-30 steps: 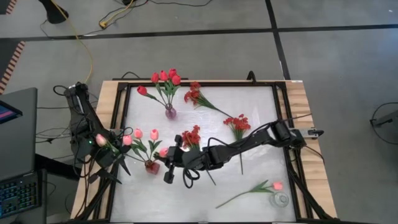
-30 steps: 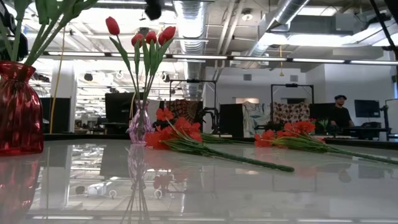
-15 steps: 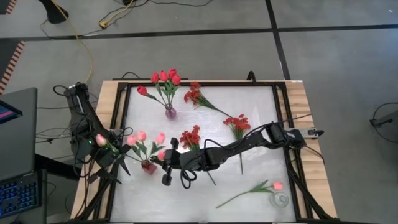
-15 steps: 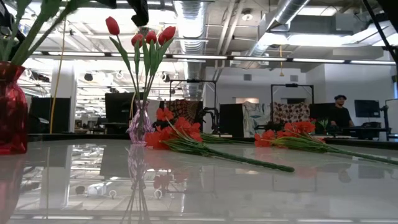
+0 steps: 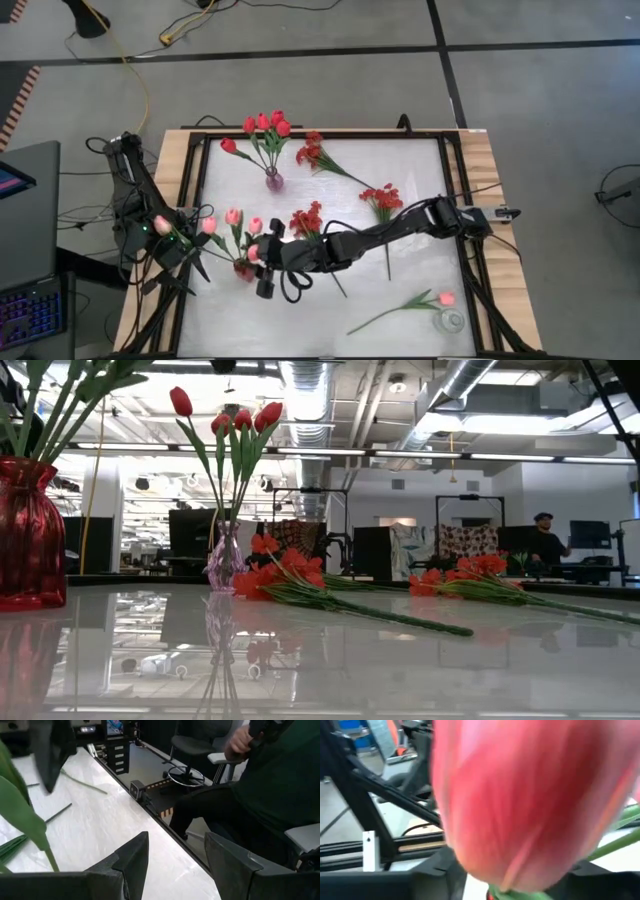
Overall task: Sort flowers into vase by color
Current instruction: Adjust the pink tulips in the red vase
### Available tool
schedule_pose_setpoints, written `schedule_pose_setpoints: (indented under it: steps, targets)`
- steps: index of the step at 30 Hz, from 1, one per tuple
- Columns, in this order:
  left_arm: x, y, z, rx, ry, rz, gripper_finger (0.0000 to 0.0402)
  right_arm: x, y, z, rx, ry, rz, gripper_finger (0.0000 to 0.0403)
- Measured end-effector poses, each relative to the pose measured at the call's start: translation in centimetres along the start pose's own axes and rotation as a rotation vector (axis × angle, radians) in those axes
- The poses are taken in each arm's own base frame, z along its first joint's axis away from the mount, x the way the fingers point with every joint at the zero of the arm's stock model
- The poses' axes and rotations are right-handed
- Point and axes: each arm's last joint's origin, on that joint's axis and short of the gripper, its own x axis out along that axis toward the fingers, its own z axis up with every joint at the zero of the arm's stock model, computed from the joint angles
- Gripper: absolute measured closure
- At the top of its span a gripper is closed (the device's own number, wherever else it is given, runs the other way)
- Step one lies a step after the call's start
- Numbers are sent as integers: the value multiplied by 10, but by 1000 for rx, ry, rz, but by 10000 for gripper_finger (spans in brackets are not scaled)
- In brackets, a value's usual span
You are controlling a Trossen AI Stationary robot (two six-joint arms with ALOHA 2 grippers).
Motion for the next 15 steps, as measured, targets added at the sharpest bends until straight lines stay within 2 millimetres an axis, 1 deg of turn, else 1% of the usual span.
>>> schedule_pose_setpoints:
  steps: [4,7,10,15]
  targets:
    - [0,0,0,0,0,0,221,0,-1,4,-5,36,64,128]
    - [0,0,0,0,0,0,221,0,-2,7,-11,63,85,100]
    - [0,0,0,0,-1,2,221,-3,-2,16,-32,94,65,91]
    - [0,0,0,3,-1,2,221,-8,-4,28,-94,141,16,91]
